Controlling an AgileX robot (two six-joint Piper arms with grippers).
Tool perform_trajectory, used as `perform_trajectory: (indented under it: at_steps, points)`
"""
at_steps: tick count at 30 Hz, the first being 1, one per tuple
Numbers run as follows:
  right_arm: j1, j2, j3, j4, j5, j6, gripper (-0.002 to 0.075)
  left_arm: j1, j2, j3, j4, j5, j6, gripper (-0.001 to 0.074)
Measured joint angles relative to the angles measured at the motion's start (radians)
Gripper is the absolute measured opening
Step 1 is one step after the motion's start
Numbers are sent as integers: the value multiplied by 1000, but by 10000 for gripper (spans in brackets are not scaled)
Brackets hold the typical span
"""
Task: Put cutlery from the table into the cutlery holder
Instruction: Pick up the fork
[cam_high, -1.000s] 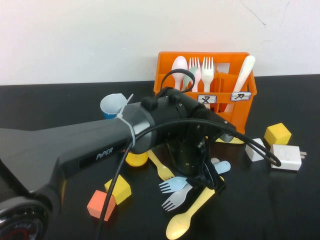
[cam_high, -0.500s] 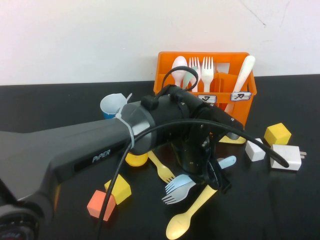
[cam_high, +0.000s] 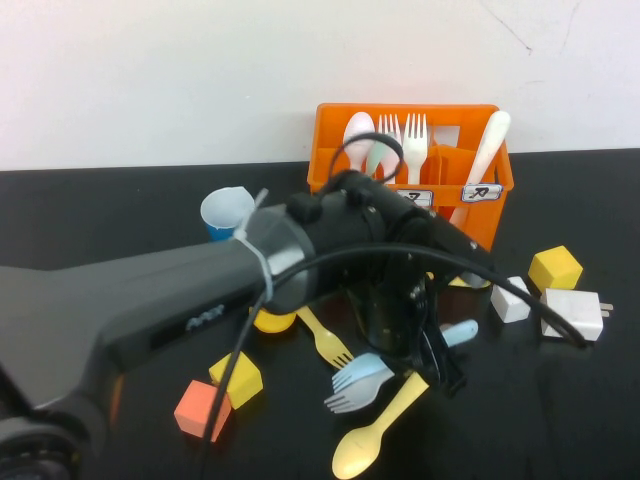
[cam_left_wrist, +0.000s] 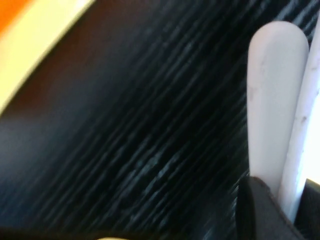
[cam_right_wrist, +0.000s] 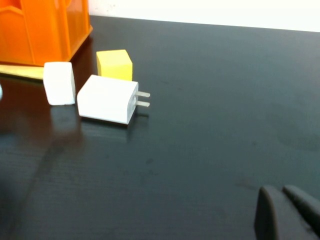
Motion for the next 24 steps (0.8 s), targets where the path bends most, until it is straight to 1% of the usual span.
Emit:
perform_trajectory:
  at_steps: [6,11,13,24]
  points:
    - [0,0,0,0,0,0,-3,-4,32,0,-5,-3,6,111]
    - [0,0,0,0,0,0,-3,-4,32,0,-6,-3,7,195]
    - [0,0,0,0,0,0,-3,-4,32,0,-6,-4,7,212]
    - [0,0,0,0,0,0,-3,-4,-1,0,3,-19,7,228]
